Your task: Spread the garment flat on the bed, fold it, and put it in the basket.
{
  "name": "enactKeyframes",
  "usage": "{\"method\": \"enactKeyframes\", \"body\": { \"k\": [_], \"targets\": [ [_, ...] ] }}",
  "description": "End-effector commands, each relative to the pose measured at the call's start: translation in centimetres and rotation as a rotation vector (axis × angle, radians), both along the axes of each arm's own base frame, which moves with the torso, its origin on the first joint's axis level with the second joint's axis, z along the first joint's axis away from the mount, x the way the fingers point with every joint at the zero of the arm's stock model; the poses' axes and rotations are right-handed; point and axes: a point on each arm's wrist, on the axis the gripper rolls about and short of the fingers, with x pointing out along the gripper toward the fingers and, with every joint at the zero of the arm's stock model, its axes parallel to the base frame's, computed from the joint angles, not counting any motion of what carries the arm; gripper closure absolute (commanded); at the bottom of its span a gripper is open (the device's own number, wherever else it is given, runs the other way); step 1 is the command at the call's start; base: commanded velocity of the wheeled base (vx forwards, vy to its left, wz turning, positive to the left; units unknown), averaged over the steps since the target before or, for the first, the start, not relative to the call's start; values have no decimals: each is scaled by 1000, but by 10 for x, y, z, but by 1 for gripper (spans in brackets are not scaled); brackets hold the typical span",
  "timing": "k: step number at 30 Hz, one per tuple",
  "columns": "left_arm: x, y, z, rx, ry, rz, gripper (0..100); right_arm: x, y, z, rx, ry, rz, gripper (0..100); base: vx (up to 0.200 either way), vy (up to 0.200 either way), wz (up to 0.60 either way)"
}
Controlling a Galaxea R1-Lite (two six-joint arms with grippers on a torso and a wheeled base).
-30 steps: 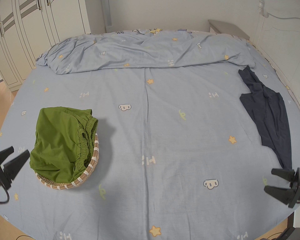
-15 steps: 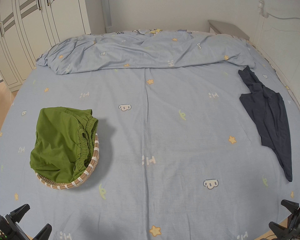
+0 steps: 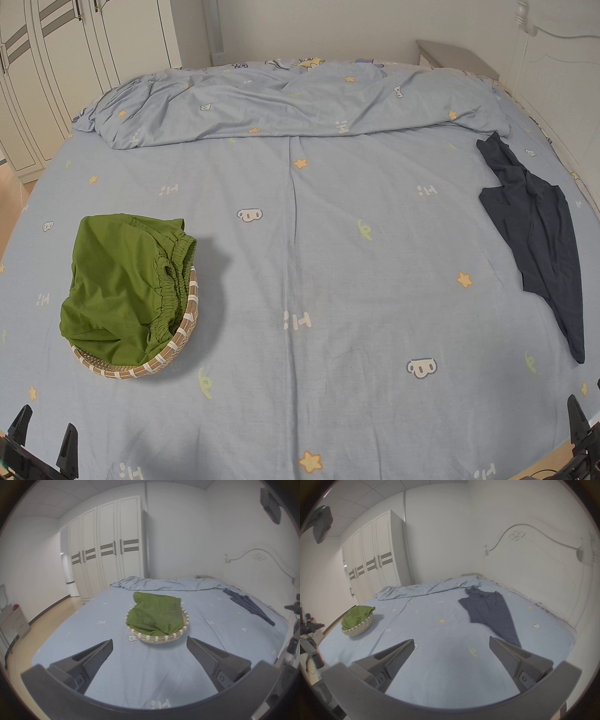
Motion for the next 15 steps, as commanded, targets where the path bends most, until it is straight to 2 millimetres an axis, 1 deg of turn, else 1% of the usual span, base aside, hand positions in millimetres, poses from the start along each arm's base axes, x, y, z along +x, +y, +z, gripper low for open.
{"method": "enactKeyframes", "body": {
  "k": [1, 5, 15],
  "targets": [
    [-3, -1, -6, 64, -29, -129, 0, -2, 3, -11, -16, -85, -19, 0, 0, 0, 0],
    [-3, 0, -7, 17, -26, -52, 0, -2, 3, -11, -13, -84, -12, 0, 0, 0, 0],
    [-3, 0, -6, 9, -28, -70, 0, -2, 3, -12, -34, -80, -9, 0, 0, 0, 0]
  ]
}}
